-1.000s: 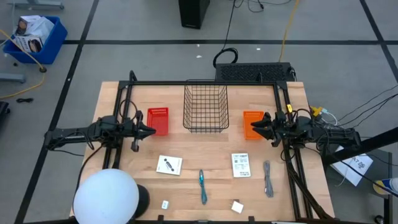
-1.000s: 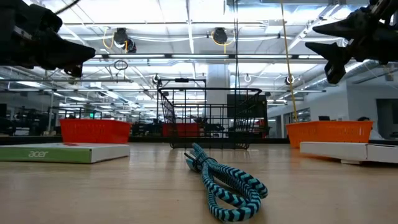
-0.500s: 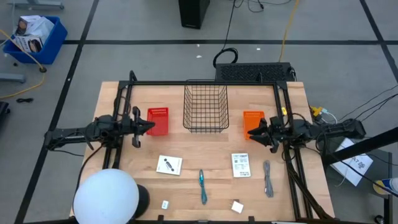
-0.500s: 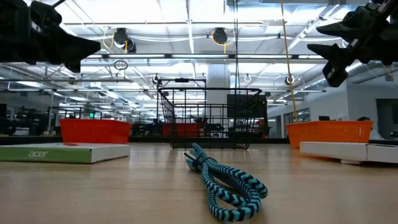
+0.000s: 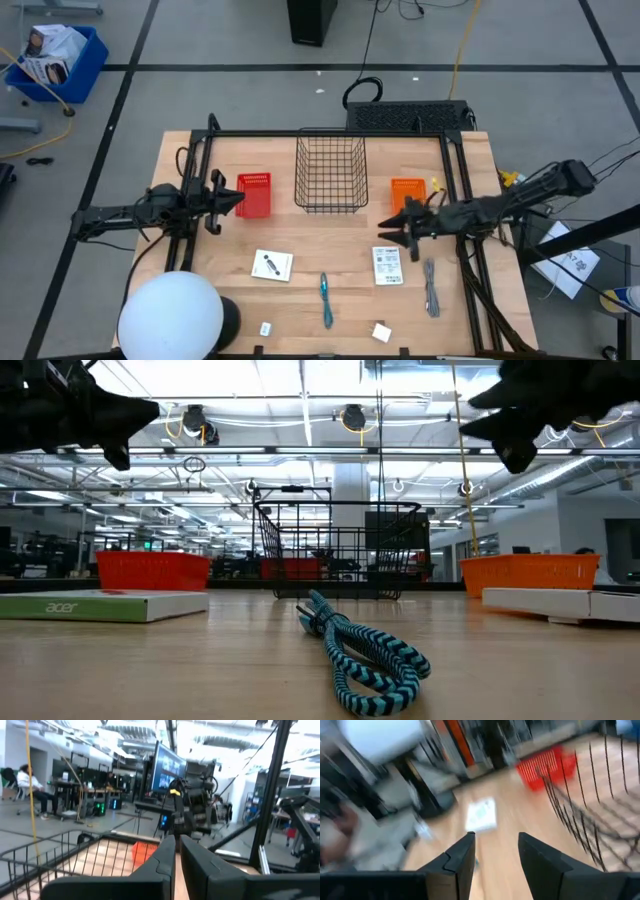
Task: Pick and place items into bin
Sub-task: Put the black charger cable into the red basket
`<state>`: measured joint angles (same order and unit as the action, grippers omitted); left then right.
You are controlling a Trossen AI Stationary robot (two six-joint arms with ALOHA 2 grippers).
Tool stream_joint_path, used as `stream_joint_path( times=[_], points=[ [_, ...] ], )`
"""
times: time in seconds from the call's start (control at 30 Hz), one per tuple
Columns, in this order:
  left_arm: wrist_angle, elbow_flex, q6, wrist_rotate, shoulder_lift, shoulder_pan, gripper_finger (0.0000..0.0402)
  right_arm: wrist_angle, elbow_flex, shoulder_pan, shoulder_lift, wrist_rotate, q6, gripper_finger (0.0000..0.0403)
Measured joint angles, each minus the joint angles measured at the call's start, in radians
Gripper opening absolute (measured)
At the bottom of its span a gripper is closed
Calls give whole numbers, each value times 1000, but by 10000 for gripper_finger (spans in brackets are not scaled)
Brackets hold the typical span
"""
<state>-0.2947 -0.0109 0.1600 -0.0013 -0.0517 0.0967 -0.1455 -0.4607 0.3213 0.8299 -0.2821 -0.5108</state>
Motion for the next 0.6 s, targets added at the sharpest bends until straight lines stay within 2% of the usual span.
stream_joint_path(
  times=[0.2, 0.6],
  points=[
    [-3, 0, -5, 0, 0, 0, 31, 259, -235, 25, 165, -5, -150, 141],
    [-134, 0, -80, 0, 0, 0, 31, 618, -461, 154, 286, -29, -580, 136]
  ],
)
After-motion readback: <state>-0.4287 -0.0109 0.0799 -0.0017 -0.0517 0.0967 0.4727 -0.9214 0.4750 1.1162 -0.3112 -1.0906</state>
